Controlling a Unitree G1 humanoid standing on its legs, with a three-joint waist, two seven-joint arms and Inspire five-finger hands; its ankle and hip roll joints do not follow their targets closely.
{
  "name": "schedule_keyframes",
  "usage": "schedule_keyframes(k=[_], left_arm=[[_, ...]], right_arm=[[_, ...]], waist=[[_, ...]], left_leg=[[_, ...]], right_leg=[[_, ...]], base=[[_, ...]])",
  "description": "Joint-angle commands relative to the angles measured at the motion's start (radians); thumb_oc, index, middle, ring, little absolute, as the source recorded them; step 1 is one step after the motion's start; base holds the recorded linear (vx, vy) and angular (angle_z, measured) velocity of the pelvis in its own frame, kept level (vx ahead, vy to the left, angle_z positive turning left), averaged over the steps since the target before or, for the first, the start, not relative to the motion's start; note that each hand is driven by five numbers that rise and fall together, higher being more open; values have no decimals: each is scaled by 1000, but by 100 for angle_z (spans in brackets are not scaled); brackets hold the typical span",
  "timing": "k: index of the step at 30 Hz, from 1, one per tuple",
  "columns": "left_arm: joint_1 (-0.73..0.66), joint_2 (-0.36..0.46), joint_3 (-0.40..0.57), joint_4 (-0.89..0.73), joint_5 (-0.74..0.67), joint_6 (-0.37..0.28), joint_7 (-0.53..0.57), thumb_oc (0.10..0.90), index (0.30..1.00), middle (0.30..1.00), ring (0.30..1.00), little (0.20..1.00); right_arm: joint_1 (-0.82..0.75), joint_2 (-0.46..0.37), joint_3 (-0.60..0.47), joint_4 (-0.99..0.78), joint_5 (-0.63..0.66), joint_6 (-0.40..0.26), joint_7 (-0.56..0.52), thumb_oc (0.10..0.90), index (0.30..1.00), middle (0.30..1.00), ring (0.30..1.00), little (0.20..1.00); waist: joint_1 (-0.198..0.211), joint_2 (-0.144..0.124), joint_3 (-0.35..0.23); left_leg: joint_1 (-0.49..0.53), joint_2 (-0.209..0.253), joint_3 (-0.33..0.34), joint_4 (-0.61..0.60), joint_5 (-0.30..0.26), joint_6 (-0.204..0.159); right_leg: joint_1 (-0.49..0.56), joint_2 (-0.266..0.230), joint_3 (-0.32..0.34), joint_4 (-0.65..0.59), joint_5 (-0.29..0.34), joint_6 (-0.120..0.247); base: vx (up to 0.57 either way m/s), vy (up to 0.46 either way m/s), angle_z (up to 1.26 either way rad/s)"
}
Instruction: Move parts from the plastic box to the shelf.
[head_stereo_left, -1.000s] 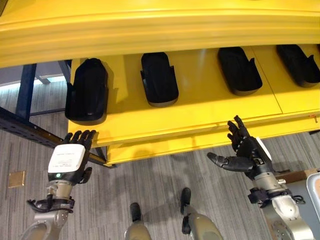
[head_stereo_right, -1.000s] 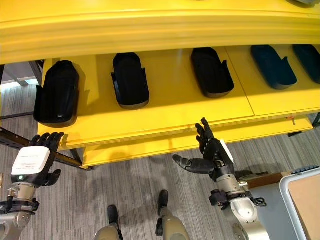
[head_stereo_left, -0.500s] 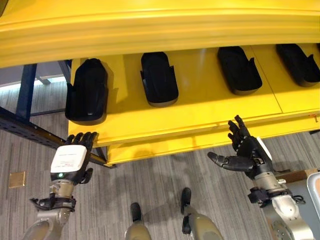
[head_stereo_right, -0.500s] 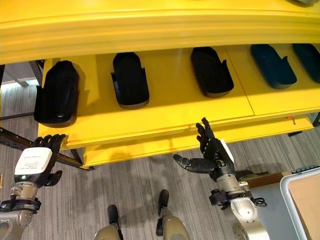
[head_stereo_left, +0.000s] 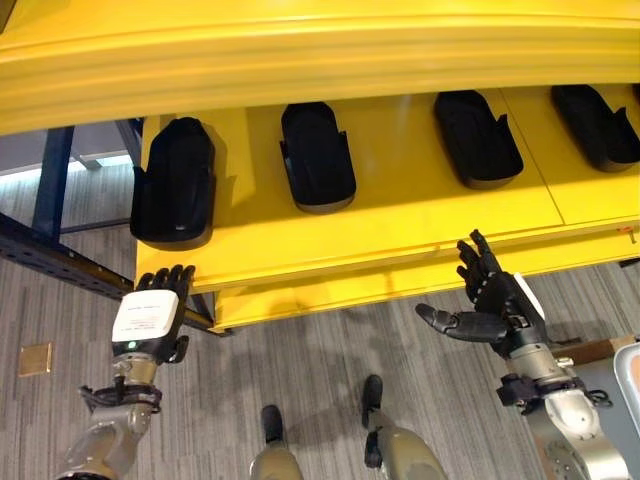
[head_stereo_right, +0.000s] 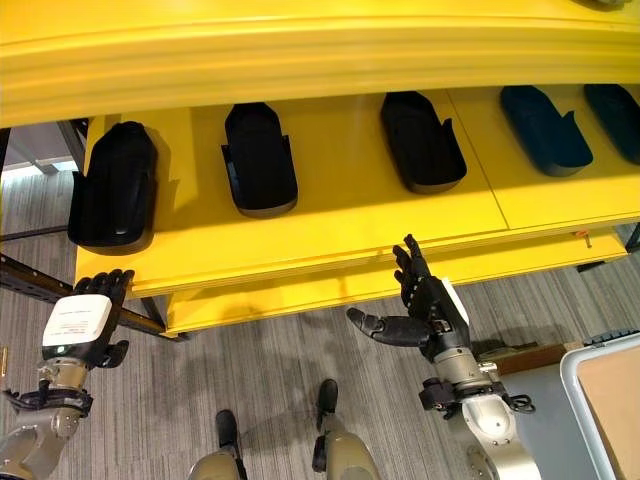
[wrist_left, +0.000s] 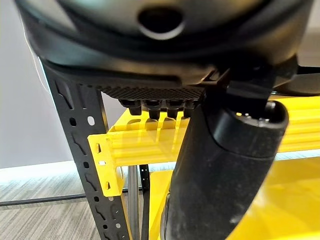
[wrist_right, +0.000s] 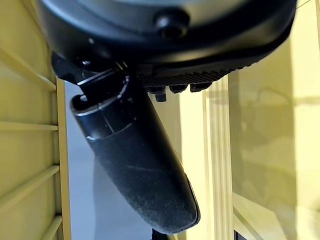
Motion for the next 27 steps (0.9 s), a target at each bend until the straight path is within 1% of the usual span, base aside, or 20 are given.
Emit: schedule_keyframes(k=[1,5,7,9,11,18,20,22,27], left_arm=[[-81,93,37,42,-41,16,43,900,1000,1000,1000,1000],[-111,103,7,76,-40,19,45,900,1000,1000,1000,1000],[-134,104,-12,118,-48,24,52,900,1000,1000,1000,1000],[-178,105,-48,188,-59,29,61,900,1000,1000,1000,1000],[-206,108,-82,201,-61,21,62,900,1000,1000,1000,1000],[-223,115,-105,88,-45,-17,56,900,1000,1000,1000,1000],[-223,116,-104,76,-44,-18,55,900,1000,1000,1000,1000],[-225,120,-107,32,-30,-27,51,900,1000,1000,1000,1000],[-228,120,-108,-1,-24,-35,43,900,1000,1000,1000,1000]], right_arm=[[-90,-18,-12,-112,7,-132,-6,900,1000,1000,1000,1000],[-88,-26,-7,-117,12,-135,-6,900,1000,1000,1000,1000],[-86,-31,-4,-115,11,-138,-8,900,1000,1000,1000,1000],[-86,-38,7,-115,12,-145,-8,900,1000,1000,1000,1000],[-82,-40,11,-117,7,-150,-12,900,1000,1000,1000,1000],[-87,-36,14,-107,3,-150,-17,900,1000,1000,1000,1000],[-86,-35,11,-106,2,-150,-18,900,1000,1000,1000,1000],[-89,-35,8,-102,-2,-147,-25,900,1000,1000,1000,1000],[-92,-33,9,-103,-5,-144,-25,900,1000,1000,1000,1000]], waist=[[-26,-78,-14],[-28,-82,-13],[-31,-85,-13],[-36,-87,-13],[-40,-85,-18],[-42,-80,-20],[-42,-80,-20],[-42,-76,-20],[-43,-72,-21]], left_leg=[[16,16,-5,-7,13,8],[15,14,-1,-7,12,8],[14,12,1,-7,12,8],[14,12,6,-7,13,8],[17,10,6,-7,11,9],[21,6,8,-7,7,9],[22,6,9,-7,7,10],[22,5,9,-7,5,10],[25,6,10,-7,4,11]], right_leg=[[94,-53,4,18,-96,72],[90,-55,7,18,-93,74],[87,-56,9,18,-91,76],[84,-58,12,19,-89,78],[85,-62,13,19,-88,79],[87,-65,15,18,-90,79],[87,-65,15,19,-90,79],[88,-65,17,19,-91,79],[89,-65,18,19,-92,79]], base=[[0,0,0],[0,0,0],[0,16,0],[1,46,0],[14,46,-1],[1,4,0],[0,0,0],[0,0,0],[0,0,0]])
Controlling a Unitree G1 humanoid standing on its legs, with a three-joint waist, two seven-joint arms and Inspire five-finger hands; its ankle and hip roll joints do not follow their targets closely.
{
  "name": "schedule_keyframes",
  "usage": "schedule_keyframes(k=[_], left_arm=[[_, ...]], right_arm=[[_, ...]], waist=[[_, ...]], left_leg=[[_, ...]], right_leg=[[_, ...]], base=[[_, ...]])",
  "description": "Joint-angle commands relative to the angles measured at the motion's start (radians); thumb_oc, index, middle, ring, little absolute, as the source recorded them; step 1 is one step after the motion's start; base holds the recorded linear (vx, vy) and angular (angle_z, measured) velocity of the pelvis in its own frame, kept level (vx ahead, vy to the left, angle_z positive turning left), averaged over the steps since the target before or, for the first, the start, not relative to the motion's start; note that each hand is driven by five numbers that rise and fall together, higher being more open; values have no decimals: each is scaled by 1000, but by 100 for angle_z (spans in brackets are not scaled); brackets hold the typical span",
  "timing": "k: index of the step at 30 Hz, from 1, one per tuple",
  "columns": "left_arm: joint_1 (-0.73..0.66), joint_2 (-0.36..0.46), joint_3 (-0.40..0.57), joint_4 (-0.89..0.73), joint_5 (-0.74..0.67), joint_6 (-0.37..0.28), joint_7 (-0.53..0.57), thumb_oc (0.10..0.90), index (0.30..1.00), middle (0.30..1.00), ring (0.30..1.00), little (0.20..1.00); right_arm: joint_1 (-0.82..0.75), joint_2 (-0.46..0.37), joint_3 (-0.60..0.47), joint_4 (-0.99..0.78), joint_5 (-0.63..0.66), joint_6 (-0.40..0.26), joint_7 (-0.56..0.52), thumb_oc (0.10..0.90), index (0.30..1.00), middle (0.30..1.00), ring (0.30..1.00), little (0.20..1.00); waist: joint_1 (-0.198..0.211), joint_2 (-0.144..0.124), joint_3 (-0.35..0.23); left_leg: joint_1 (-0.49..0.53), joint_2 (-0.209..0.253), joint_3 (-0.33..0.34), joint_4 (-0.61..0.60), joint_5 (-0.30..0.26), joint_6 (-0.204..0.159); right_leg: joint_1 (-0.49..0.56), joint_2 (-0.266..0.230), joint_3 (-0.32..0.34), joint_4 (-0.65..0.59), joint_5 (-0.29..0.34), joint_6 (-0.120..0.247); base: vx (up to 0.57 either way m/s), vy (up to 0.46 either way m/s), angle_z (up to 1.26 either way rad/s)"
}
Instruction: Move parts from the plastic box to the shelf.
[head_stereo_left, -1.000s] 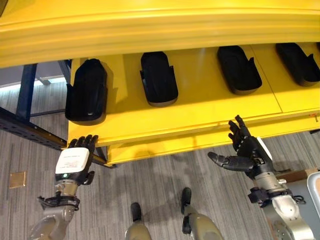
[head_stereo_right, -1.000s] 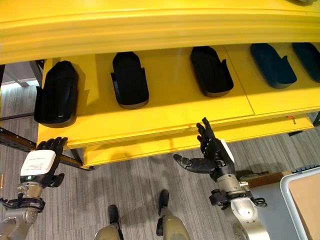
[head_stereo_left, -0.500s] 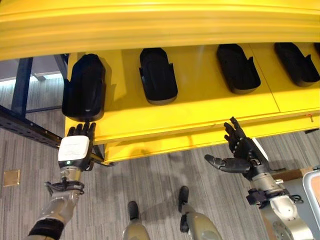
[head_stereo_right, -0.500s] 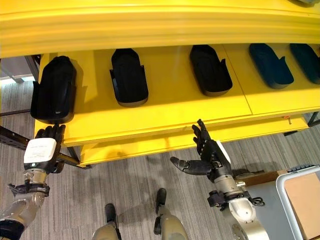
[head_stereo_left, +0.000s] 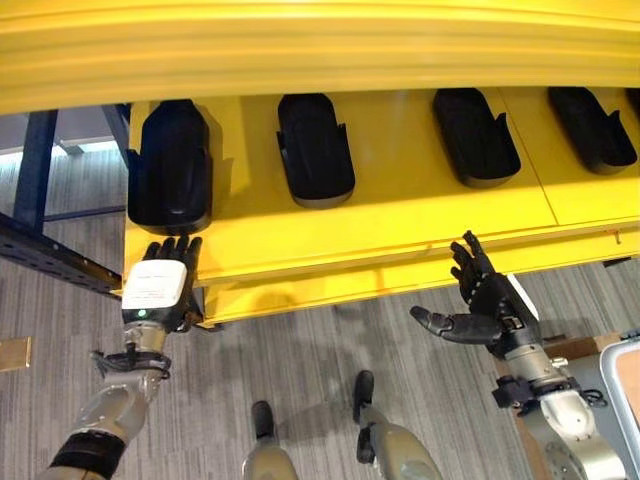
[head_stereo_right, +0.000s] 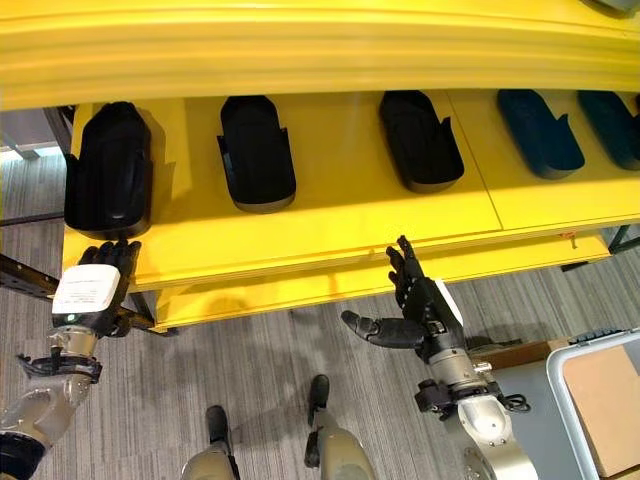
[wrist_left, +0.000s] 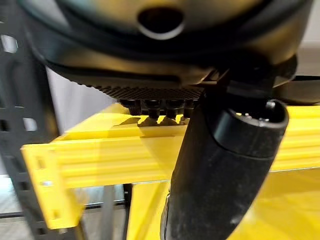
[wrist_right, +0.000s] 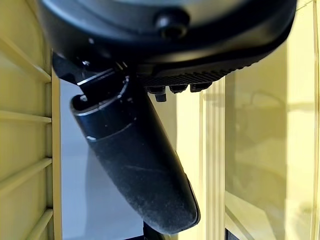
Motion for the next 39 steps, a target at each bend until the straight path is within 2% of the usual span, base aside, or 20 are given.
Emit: schedule_keyframes(k=[1,18,25,39], left_arm=[[-72,68,11,-37,13,-40,25,900,1000,1000,1000,1000],[-88,69,22,-36,6,-33,22,900,1000,1000,1000,1000],[-42,66,56,-89,9,-43,17,900,1000,1000,1000,1000],[-62,99,73,-122,16,-47,18,900,1000,1000,1000,1000]], right_arm=[[-80,-21,-33,-101,-8,-121,-7,900,1000,1000,1000,1000],[-70,-19,-44,-107,-10,-114,-2,900,1000,1000,1000,1000],[-62,-19,-54,-111,-12,-113,-2,900,1000,1000,1000,1000],[-76,-15,-58,-101,-13,-109,-4,900,1000,1000,1000,1000]], waist=[[-41,-24,-36],[-51,-28,-33],[-46,-29,-29],[-45,-33,-21]], left_leg=[[31,10,5,-7,4,11],[26,9,6,-7,4,13],[26,7,5,-7,3,14],[22,3,1,-7,4,16]], right_leg=[[97,-61,9,20,-95,75],[87,-62,16,18,-89,75],[88,-64,14,19,-90,76],[82,-65,15,20,-86,77]], base=[[0,0,0],[-1,0,-2],[0,0,0],[0,0,0]])
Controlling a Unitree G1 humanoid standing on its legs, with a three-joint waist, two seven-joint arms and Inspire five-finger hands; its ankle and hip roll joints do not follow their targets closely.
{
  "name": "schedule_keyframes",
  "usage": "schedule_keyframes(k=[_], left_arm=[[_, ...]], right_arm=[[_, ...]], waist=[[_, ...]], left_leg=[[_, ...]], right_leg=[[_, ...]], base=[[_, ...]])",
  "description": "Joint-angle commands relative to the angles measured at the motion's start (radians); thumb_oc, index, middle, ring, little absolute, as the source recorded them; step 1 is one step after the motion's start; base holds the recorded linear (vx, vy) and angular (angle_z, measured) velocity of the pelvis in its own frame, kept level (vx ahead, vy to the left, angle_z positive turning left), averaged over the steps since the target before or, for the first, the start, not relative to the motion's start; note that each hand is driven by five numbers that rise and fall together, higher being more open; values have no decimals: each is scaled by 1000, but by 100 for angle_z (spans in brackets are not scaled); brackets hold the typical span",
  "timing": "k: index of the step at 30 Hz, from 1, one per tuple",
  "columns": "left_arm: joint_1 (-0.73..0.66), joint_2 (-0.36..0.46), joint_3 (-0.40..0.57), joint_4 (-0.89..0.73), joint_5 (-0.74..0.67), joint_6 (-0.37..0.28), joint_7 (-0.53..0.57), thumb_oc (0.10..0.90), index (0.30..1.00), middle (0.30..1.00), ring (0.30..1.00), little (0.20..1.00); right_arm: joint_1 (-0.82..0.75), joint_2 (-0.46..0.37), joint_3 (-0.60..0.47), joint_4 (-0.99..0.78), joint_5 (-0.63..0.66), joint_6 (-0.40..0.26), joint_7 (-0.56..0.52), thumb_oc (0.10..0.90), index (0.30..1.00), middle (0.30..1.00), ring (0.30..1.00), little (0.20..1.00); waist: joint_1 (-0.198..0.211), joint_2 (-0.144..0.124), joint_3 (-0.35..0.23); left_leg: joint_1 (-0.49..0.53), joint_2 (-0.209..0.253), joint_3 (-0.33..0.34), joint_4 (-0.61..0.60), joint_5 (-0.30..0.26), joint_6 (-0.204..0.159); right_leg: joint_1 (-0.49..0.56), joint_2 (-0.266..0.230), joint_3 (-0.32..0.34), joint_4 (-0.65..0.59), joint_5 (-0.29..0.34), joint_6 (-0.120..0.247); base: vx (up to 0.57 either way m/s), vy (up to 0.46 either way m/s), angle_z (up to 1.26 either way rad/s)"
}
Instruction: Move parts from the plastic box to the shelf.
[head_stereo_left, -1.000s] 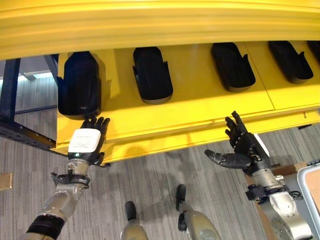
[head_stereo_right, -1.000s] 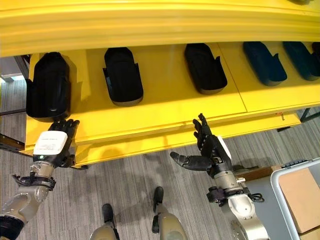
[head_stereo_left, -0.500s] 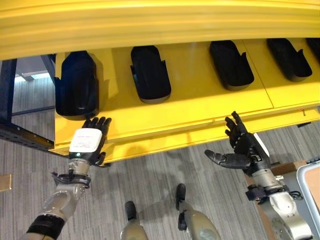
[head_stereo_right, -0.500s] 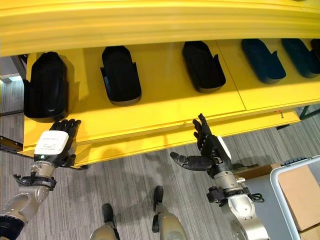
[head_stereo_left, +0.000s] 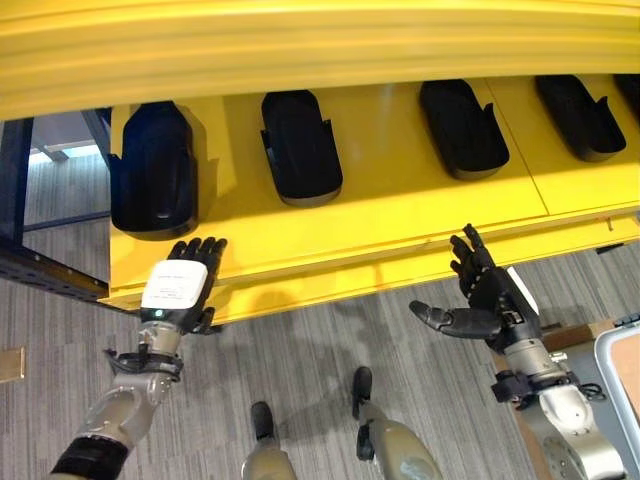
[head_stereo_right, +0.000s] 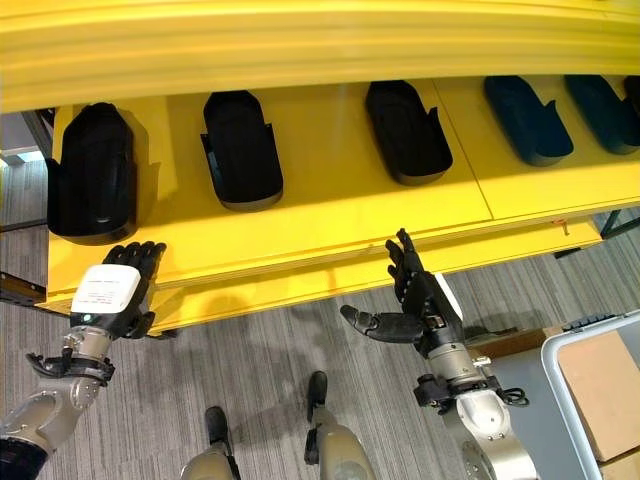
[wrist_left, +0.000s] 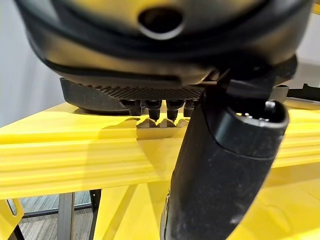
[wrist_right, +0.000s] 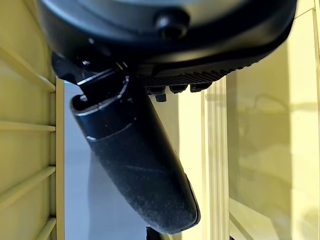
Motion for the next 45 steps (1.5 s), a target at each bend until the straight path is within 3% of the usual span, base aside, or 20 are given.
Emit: schedule_keyframes(k=[1,9,30,45], left_arm=[[-106,101,78,-44,13,-23,39,900,1000,1000,1000,1000],[-115,104,63,-59,12,-33,38,900,1000,1000,1000,1000],[118,33,184,-251,-38,-90,10,900,1000,1000,1000,1000],[143,6,210,-138,-58,-44,20,900,1000,1000,1000,1000]], right_arm=[[-58,-17,-56,-102,-9,-109,-1,900,1000,1000,1000,1000],[-56,-20,-48,-110,-8,-107,3,900,1000,1000,1000,1000],[-58,-14,-63,-125,-30,-105,-5,900,1000,1000,1000,1000],[-64,-13,-60,-127,-27,-99,1,900,1000,1000,1000,1000]], waist=[[-25,-40,-24],[-26,-42,-21],[3,-37,-12],[10,-37,-9]], left_leg=[[23,1,-1,-7,4,16],[18,-2,2,-7,2,19],[19,-4,-16,-7,0,24],[13,-9,-23,-7,2,27]], right_leg=[[91,-70,4,20,-88,81],[82,-73,10,19,-83,83],[96,-73,-3,19,-90,78],[95,-77,-13,20,-90,80]], base=[[0,0,0],[0,0,0],[0,0,0],[0,1,1]])
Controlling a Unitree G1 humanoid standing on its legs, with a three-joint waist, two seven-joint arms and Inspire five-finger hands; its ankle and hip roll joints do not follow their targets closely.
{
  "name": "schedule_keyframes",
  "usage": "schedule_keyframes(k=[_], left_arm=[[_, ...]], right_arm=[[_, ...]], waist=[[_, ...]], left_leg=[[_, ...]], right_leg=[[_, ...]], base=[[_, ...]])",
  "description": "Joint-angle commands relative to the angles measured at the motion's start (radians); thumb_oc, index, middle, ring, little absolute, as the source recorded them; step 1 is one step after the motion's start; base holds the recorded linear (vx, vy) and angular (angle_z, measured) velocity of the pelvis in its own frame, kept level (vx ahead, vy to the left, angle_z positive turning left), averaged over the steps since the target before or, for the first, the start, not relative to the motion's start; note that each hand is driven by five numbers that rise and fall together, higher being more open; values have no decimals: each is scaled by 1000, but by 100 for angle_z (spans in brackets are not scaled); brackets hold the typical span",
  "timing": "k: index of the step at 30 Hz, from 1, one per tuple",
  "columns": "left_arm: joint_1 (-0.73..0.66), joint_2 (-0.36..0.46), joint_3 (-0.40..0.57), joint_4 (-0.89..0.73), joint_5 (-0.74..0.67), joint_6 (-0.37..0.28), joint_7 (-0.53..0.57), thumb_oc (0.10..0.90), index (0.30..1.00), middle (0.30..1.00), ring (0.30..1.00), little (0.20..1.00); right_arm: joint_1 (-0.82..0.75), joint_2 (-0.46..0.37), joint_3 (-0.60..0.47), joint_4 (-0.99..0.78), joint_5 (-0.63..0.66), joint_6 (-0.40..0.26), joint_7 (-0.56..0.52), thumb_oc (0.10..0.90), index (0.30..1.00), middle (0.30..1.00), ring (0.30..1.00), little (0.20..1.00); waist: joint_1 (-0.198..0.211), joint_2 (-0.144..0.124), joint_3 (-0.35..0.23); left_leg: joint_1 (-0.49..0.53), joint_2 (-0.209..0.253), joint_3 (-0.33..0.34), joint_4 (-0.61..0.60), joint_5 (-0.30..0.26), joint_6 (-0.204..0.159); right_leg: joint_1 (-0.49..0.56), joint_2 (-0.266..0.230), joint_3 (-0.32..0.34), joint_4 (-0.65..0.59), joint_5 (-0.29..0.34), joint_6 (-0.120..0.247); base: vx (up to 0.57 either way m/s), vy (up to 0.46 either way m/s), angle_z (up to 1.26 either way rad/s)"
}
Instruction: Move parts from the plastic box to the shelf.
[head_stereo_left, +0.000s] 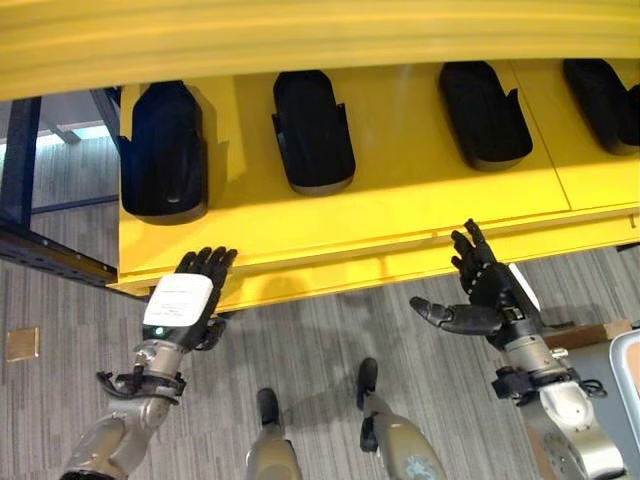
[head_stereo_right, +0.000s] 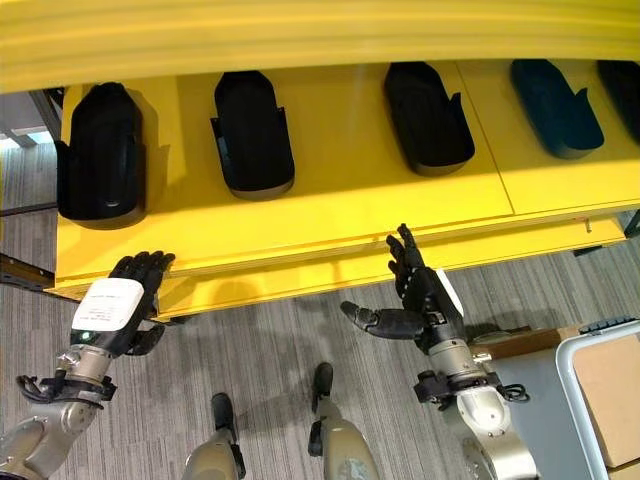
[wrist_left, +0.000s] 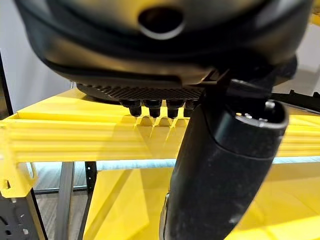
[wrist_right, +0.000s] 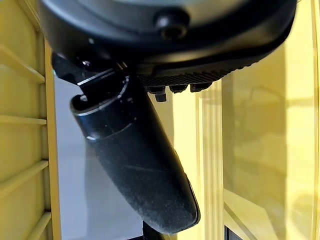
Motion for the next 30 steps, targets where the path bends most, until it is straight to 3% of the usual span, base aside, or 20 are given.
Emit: schedule_keyframes(k=[1,18,30], left_arm=[[-33,42,104,70,-51,25,61,900,1000,1000,1000,1000],[-125,20,39,346,-79,93,97,900,1000,1000,1000,1000],[-147,0,-4,474,-112,103,102,900,1000,1000,1000,1000]], right_arm=[[-41,-13,-52,-124,-24,-101,1,900,1000,1000,1000,1000],[-50,-27,-28,-126,-12,-112,4,900,1000,1000,1000,1000],[-57,-45,-12,-133,-4,-125,-2,900,1000,1000,1000,1000]], waist=[[-20,-58,-49],[-26,-65,-40],[-25,-66,-27]], left_leg=[[24,-10,-16,-7,-6,29],[17,-11,-14,-5,-1,27],[12,-11,-13,1,2,27]], right_leg=[[100,-76,-2,21,-95,85],[92,-76,1,23,-93,87],[86,-79,0,32,-93,87]], base=[[0,0,0],[0,0,0],[0,0,0]])
